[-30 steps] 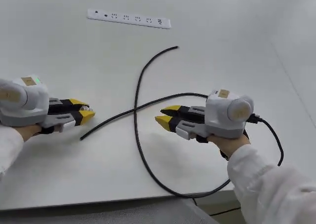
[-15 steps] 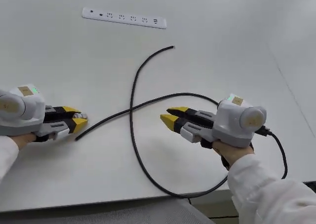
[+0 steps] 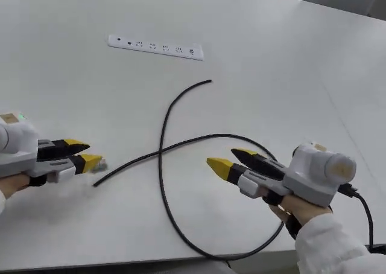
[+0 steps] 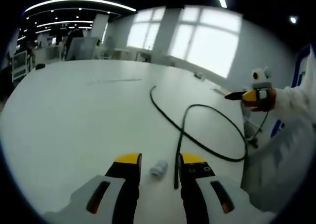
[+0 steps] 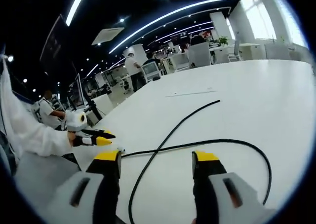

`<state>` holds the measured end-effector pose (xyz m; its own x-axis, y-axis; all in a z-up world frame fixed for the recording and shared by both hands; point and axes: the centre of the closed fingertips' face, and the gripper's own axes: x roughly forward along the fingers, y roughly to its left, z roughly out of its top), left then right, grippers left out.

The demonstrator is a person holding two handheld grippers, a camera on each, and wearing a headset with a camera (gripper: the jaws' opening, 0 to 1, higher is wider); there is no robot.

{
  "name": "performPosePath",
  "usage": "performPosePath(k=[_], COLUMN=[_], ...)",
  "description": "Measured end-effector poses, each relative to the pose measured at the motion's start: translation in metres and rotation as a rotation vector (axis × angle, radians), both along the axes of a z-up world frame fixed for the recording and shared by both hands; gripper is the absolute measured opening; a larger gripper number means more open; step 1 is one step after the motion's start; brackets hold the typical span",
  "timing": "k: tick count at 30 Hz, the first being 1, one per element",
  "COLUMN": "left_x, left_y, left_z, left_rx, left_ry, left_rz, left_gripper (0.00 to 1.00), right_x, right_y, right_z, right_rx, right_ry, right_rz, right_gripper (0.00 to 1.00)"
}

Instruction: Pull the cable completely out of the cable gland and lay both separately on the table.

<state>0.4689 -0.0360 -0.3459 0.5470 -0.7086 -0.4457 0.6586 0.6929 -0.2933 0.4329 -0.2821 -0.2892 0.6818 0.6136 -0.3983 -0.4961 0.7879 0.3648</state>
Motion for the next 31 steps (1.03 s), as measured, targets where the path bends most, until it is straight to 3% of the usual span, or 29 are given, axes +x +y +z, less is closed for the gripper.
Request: performPosePath(k=[3,5,8,10,12,14,15,17,19,25,31], left_x=[-0.004,-0.01,-0.02,-0.026,-0.037,-0.049,-0.06,-0.07,-0.082,-0.108,-0.133], left_y=[0.013,0.024,0.049,0.061,0.071,0.083,0.087,0.094,0.098,0.102,0.1], left_z=[0.021,0.036,0.06,0.071,0.085,0.093,0.096,0.107,0.114,0.117,0.108], left_rx=[0.005,0.006,0.053,0.05,0.016,0.024,0.011,0.019,0.027,0.015,0.06], left_ry=[-0.043,-0.038,-0.057,-0.044,-0.015,-0.002,0.051,0.015,0.011,0.028,0.041], left_rz=[0.009,0.019,0.061,0.087,0.12,0.144,0.164,0.189,0.197,0.211,0.193], left_gripper=[0.39,0.46,0.5,0.5,0.55,0.61,0.65,0.72,0.75,0.78,0.77], right_x=[-0.009,-0.016,-0.029,-0.036,-0.045,-0.054,-0.059,-0.068,-0.076,-0.089,-0.098], right_y=[-0.01,-0.017,-0.028,-0.032,-0.038,-0.043,-0.046,-0.048,-0.05,-0.058,-0.062], right_z=[0.006,0.012,0.018,0.022,0.025,0.027,0.027,0.026,0.023,0.017,0.015], right_rx=[-0.033,-0.039,-0.084,-0.102,-0.123,-0.136,-0.144,-0.165,-0.181,-0.173,-0.167], right_ry=[-0.005,-0.008,-0.01,-0.01,-0.007,0.0,0.013,0.024,0.036,0.066,0.077], right_rz=[0.0,-0.001,0.003,0.007,0.009,0.008,0.009,0.017,0.025,0.006,-0.014], right_gripper=[0.64,0.65,0.68,0.7,0.72,0.73,0.73,0.73,0.74,0.76,0.76])
